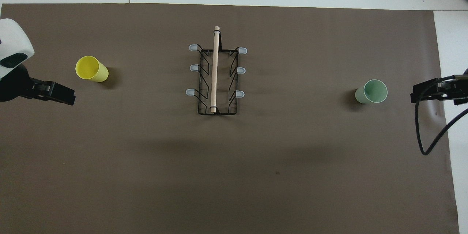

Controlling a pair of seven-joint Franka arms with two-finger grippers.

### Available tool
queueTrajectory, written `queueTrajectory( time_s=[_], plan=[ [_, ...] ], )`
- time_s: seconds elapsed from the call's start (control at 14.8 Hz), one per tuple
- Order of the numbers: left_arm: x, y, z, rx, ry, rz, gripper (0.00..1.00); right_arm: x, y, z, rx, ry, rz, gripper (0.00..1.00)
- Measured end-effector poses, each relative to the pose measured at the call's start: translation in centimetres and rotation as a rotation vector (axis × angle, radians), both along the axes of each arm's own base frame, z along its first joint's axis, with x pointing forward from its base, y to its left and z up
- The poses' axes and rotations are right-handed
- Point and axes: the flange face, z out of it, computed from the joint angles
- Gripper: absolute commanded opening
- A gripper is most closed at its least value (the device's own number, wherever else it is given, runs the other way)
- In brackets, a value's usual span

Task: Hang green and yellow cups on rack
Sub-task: 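Reach the right gripper down toward the pale green cup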

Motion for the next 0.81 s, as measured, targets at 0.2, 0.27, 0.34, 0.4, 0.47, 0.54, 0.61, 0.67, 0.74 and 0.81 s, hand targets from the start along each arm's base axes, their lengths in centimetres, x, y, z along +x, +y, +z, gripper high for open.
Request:
queueTrajectory(
  time_s=[0.2,0.27,0.34,0.4,0.47,0.54,0.61,0.67,0.74,0.81],
  plan=[
    [-0.1,0.7,0.3,-0.001,-0.003,-0.004,1.0,0.0,0.0,0.0,0.0,-0.001,-0.004,1.0],
    [-0.1,0.6,0.3,-0.001,-0.002,-0.005,1.0,0.0,0.1,0.1,0.0,-0.001,-0.004,1.0],
    [-0.2,0.5,0.3,-0.001,-0.002,-0.007,1.0,0.0,0.1,0.1,0.0,-0.001,-0.004,1.0],
    [-0.2,0.4,0.3,-0.001,-0.003,-0.009,1.0,-0.1,0.1,0.1,0.0,0.0,-0.004,1.0],
    [-0.2,0.4,0.4,-0.001,-0.003,-0.01,1.0,-0.4,0.1,0.3,0.003,0.009,-0.004,1.0],
    [-0.2,0.3,0.4,-0.001,-0.004,-0.01,1.0,-0.7,0.2,0.4,0.005,0.018,-0.004,1.0],
    [-0.2,0.4,0.4,-0.001,-0.004,-0.01,1.0,-0.9,0.3,0.2,0.005,0.02,-0.001,1.0],
    [-0.2,0.4,0.4,-0.001,-0.004,-0.01,1.0,-0.9,0.5,-0.3,0.005,0.025,0.003,1.0],
    [-0.2,0.4,0.4,-0.001,-0.004,-0.01,1.0,-0.8,0.7,-1.1,0.007,0.039,0.003,1.0],
    [-0.2,0.4,0.4,-0.001,-0.003,-0.01,1.0,-0.4,0.7,-2.3,0.009,0.057,0.0,1.0]
  ],
)
